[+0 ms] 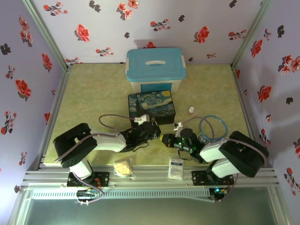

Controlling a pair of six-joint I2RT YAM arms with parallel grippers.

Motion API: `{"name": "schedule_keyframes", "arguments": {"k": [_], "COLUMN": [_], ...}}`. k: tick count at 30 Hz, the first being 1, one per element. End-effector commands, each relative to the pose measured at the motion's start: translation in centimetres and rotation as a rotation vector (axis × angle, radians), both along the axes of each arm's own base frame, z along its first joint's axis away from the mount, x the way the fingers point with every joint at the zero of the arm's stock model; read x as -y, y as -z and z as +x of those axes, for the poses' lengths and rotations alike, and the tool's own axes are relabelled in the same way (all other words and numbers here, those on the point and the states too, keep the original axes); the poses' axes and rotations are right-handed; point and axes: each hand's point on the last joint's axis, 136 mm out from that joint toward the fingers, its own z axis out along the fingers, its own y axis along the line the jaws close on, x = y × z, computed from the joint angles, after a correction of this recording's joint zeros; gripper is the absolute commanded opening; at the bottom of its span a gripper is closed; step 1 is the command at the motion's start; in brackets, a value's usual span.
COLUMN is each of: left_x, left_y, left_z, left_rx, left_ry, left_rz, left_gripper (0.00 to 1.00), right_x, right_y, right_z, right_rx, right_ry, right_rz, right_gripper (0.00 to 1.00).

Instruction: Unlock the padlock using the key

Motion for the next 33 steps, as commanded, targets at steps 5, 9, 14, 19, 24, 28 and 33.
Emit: {"name": "schedule_keyframes", "arguments": {"k": [5, 9, 14, 19, 24, 28, 33], "left_x": [1.5, 1.8, 2.2, 2.4, 2.5, 2.4, 2.4], "left_y": [-2.7, -2.9, -3.6, -4.0, -3.7, -3.6, -3.2], "left_z": [0.1, 0.0, -0.2, -0.3, -0.3, -0.3, -0.3], "left_rx": [0.028, 0.023, 0.011, 0.005, -0.003, -0.003, 0.016], "left_ry": [0.013, 0.016, 0.022, 0.021, 0.021, 0.018, 0.018], "left_rz": [-0.117, -0.134, -0.181, -0.21, -0.224, -0.229, -0.23], "left_gripper": [0.08, 0.08, 0.07, 0.07, 0.06, 0.06, 0.01], "right_x": [0.0, 0.5, 0.6, 0.3, -0.3, 0.5, -0.2], "right_y": [-2.3, -2.0, -2.8, -3.2, -3.6, -2.0, -2.0], "right_z": [1.1, 1.5, 2.3, 2.4, 2.2, 2.8, 2.6], "right_rx": [0.101, 0.125, 0.159, 0.192, 0.216, 0.152, 0.044], "right_ry": [0.032, 0.052, 0.095, 0.08, 0.047, 0.08, 0.081], "right_rz": [0.049, 0.002, 0.032, 0.046, 0.064, 0.014, 0.119], "right_gripper": [0.0, 0.0, 0.0, 0.0, 0.0, 0.0, 0.0]}}
